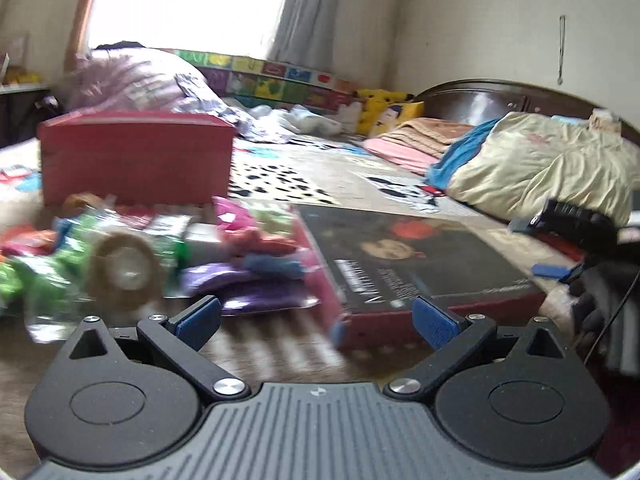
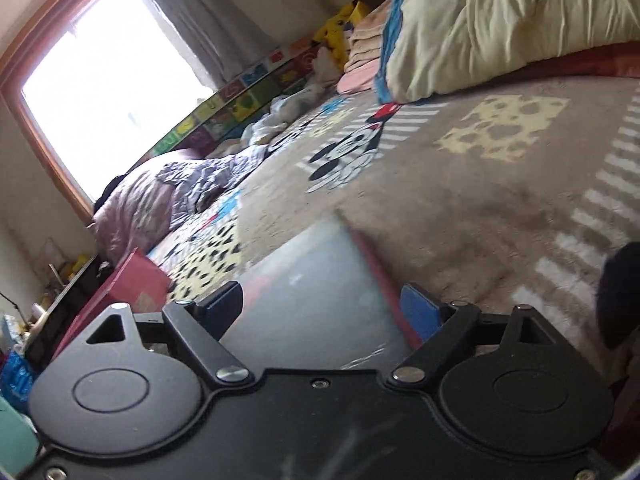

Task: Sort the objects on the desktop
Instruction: 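Move both tools to the black MEILIYATOU book beside the pile, then grip the book's edges with both tools and lift it off the bed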

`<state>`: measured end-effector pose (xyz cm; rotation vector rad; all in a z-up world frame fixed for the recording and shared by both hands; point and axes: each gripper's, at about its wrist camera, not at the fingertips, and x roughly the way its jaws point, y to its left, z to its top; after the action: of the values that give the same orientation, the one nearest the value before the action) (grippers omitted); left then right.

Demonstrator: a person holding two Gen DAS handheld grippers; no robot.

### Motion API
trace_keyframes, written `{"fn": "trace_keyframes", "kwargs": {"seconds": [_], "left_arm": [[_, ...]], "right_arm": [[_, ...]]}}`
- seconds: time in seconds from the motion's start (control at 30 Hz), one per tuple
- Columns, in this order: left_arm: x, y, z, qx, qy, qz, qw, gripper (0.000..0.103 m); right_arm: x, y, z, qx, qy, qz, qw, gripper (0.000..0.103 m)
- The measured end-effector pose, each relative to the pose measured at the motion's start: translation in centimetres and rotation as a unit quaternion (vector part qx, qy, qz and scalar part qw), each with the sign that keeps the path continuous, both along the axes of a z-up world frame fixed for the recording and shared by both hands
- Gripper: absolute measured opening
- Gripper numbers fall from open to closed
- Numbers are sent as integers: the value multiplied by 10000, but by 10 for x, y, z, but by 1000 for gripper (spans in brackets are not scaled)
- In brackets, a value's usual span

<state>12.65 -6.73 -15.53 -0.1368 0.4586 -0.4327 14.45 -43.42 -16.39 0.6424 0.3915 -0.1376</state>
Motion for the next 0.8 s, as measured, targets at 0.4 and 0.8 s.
{"fn": "trace_keyframes", "kwargs": {"seconds": [0.4, 0.8], "left_arm": [[44, -52, -10, -172, 346, -729, 9966, 101], [83, -69, -13, 406, 709, -873, 9928, 101]], "right_arm": [[12, -3, -21, -359, 553, 190, 9976, 87], [12, -3, -25, -141, 588, 663, 9960, 93]]}}
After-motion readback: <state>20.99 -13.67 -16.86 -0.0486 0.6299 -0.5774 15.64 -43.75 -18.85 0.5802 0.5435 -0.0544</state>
